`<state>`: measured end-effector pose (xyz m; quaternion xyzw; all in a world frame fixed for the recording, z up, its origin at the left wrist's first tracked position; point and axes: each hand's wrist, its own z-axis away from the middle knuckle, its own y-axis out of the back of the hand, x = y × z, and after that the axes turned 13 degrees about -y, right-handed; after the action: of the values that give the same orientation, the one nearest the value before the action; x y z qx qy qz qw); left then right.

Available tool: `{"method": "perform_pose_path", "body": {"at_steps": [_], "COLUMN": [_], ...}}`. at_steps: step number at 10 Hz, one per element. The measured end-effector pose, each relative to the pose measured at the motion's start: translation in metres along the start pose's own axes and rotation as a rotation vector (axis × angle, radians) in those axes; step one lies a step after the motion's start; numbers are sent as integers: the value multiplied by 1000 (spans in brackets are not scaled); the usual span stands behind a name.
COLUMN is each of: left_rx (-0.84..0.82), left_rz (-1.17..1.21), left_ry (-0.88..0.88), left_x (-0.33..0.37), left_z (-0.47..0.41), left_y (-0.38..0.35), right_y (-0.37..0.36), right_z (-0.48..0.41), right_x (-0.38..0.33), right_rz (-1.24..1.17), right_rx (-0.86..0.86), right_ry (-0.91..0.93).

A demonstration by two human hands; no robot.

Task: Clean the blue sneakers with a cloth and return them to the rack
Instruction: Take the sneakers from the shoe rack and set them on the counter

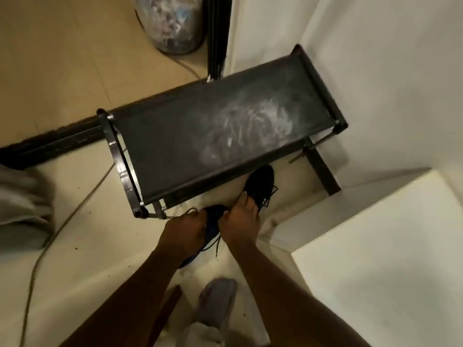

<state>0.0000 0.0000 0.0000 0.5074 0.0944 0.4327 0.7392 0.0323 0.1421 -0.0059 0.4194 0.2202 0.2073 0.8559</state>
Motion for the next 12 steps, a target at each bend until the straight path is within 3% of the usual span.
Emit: {"method": "perform_pose_path", "body": {"at_steps": [1, 3, 4, 5, 6, 9, 10, 11, 12], "left_rx": [-110, -318, -358, -330, -296, 194, 98, 45, 120], "left_rz": [94, 145, 180, 60, 55, 142, 73, 136, 126], "left_ry": [100, 164, 144, 111, 141, 17, 82, 29, -1], "left_x": [-15, -31, -33, -36, -32, 32, 65, 99, 132], "left_z": [-3, -2, -4, -6, -8, 23, 63, 104, 148], "left_y": [-54, -158, -197, -206, -194, -61, 24, 72, 128], "right_y": [-40, -107, -129, -128, -109, 8, 62, 122, 189], "right_z": [-23, -69, -87, -96, -91, 5, 51, 104, 154], "right_x": [15, 40, 52, 57, 56, 16, 2, -4, -1], "right_rz": [71, 241, 245, 204, 170, -12, -18, -70, -158], "right_rx": [-36, -89, -30, 10, 62, -6, -8, -7, 8], "right_ry": [-111, -103, -95, -99, -105, -101, -57, 7, 19]}}
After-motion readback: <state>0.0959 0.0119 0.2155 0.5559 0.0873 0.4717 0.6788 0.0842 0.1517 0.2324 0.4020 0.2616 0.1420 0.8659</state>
